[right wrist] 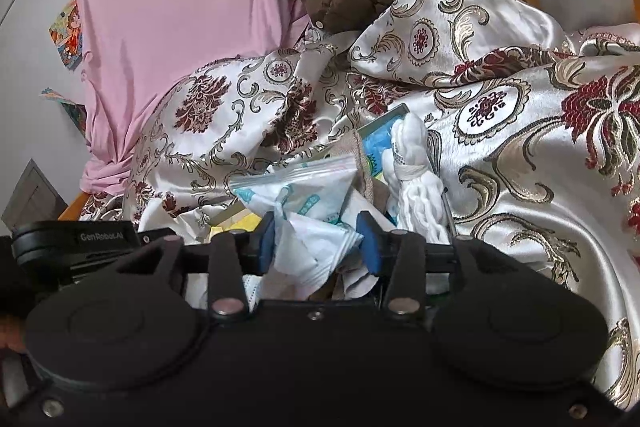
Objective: Organize soft objects
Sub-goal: 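Lower the tissue and packet into the tray with both tools, then open the left tool over the tray while the right tool releases the packet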
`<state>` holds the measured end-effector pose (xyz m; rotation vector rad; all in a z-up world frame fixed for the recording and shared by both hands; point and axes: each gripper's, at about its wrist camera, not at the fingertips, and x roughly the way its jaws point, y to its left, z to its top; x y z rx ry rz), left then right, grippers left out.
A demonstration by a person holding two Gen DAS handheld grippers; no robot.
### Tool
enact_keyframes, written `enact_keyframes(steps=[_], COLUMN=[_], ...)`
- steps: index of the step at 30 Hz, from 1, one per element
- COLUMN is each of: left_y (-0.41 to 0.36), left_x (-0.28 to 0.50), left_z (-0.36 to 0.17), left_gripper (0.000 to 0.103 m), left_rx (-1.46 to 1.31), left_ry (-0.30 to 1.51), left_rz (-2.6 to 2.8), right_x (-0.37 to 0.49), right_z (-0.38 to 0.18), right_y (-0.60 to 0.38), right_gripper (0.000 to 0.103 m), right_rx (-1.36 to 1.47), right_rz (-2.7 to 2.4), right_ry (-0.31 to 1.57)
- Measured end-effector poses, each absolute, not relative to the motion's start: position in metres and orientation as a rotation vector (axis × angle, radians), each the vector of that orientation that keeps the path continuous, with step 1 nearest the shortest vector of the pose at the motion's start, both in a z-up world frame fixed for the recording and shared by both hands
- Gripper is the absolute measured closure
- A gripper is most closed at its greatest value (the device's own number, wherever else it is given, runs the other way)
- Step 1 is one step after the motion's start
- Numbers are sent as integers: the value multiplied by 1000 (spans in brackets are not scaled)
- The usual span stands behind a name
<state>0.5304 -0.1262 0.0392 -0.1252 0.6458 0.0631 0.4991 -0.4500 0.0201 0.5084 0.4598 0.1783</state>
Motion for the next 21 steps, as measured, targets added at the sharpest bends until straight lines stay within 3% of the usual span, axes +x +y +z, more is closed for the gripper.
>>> enact_keyframes(steps=[3,5,9,17,21], left_y=[-127,-127,-126,-120,-116], left_x=[528,528,524,517,511], left_z=[41,41,43,45,48], left_gripper=[88,82,79,58,52], left_rx=[-126,-129,-134,-177,-188], left_ry=[640,643,634,619,604], left_rz=[74,80,90,130,147], right_x=[499,499,498,494,493], right_z=[20,20,20,21,23], right_y=[-449,-451,-451,-447,-444], right_gripper=[61,59,48,28,26], right_rx=[497,507,501,481,473], right_rz=[160,160,156,169,169], right_ry=[470,469,480,492,489])
